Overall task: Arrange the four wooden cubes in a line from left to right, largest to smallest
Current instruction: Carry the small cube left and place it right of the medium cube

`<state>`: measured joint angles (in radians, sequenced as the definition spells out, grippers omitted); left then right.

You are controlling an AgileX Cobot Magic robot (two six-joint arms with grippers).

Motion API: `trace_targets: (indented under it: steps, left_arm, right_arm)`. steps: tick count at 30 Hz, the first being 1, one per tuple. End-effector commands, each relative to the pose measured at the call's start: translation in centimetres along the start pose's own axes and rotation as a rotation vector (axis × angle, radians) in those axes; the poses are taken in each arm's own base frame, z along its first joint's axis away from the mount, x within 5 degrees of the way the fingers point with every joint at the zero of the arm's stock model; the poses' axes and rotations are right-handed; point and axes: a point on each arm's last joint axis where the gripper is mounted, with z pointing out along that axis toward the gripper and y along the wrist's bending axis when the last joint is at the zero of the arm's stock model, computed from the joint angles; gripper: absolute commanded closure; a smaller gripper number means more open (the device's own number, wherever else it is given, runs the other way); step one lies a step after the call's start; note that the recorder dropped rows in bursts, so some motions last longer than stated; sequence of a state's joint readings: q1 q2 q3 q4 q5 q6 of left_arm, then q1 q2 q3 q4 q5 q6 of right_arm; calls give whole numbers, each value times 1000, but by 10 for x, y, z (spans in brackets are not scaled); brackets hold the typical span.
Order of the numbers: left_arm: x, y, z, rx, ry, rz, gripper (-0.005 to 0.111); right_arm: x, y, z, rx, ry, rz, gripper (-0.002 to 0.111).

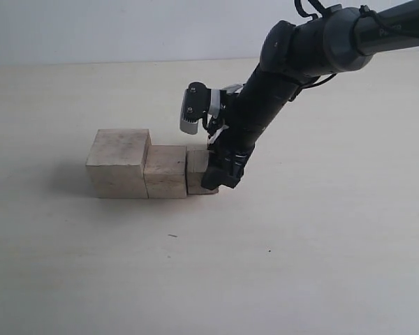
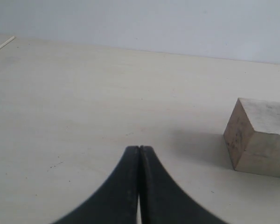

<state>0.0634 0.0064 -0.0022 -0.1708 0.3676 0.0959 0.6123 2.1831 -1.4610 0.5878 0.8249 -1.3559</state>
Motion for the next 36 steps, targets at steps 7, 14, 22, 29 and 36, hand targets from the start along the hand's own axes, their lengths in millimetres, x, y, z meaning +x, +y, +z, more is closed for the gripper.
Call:
trace_targets:
  steps: [7,14,22,29,36]
  left_arm:
    - [0,0,0,3,-13,4,107]
    - [0,0,0,3,-13,4,107]
    - [0,0,0,3,-13,4,107]
    - [0,0,0,3,-13,4,107]
    - [0,0,0,3,-13,4,107]
  right_arm:
    - [-5,0,4,-7,-52,42,108]
    - [-5,0,11,-27,-77,84,108]
    - [-2,-2,11,-8,-50,54,108]
    - [-2,-8,11,57,-49,10,108]
    - [-11,5,18,25,-9,-108,108]
